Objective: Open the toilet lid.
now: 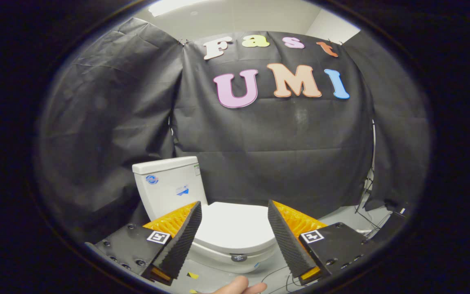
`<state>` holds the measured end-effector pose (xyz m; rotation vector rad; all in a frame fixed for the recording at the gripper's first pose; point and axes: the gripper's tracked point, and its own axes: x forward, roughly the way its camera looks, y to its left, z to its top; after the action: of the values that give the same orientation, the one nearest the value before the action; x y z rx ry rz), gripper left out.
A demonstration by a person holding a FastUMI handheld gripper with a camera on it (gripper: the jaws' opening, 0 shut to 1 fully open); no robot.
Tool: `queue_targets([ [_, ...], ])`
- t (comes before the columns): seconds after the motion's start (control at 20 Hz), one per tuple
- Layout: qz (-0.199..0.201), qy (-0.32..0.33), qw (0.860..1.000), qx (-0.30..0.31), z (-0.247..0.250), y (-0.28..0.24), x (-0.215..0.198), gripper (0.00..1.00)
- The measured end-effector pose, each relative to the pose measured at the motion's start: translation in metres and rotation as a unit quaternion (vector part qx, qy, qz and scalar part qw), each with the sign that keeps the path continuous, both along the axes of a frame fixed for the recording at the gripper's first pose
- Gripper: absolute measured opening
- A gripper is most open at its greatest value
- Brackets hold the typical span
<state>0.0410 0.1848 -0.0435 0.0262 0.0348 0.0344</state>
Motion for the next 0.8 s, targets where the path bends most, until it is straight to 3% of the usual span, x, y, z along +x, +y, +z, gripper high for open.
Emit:
queue_targets([
  [0.45, 0.002, 0.015, 0.995, 0.098, -0.069, 0.009, 0.037, 0.98],
  [0.8, -0.045, 0.062, 0.969, 0.236, -0.158, -0.011, 0.044, 0.98],
])
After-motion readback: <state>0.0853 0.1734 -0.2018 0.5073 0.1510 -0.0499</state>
